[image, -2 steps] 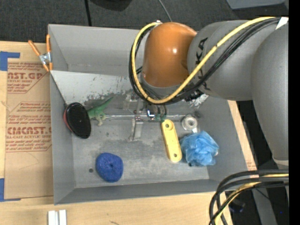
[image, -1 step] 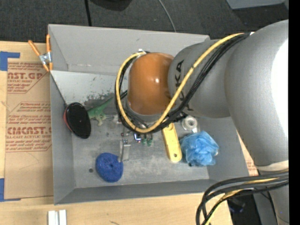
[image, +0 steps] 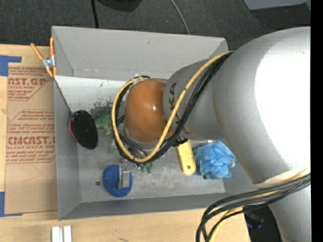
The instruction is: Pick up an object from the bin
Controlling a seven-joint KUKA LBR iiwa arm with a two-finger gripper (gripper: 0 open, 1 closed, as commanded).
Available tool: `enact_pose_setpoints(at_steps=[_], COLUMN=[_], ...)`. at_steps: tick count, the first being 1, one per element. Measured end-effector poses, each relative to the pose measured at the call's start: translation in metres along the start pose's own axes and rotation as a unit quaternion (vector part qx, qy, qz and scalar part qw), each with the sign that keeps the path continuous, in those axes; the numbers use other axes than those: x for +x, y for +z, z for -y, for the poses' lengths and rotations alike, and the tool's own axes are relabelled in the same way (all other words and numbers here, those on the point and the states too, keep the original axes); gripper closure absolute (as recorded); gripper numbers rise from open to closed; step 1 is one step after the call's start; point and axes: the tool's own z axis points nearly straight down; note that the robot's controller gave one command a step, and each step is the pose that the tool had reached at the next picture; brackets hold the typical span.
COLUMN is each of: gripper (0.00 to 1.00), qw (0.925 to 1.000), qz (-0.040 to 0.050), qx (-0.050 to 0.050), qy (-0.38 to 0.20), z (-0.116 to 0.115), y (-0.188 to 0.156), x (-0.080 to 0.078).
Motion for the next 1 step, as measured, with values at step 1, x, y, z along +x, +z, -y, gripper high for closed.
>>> enact_pose_setpoints(at_steps=[1], gripper=[1.0], qw=[0.9996], qz=[0.0004], qx=[0.0], qy=[-0.027], z=[0.012], y=[0.0117], x=[0.0063])
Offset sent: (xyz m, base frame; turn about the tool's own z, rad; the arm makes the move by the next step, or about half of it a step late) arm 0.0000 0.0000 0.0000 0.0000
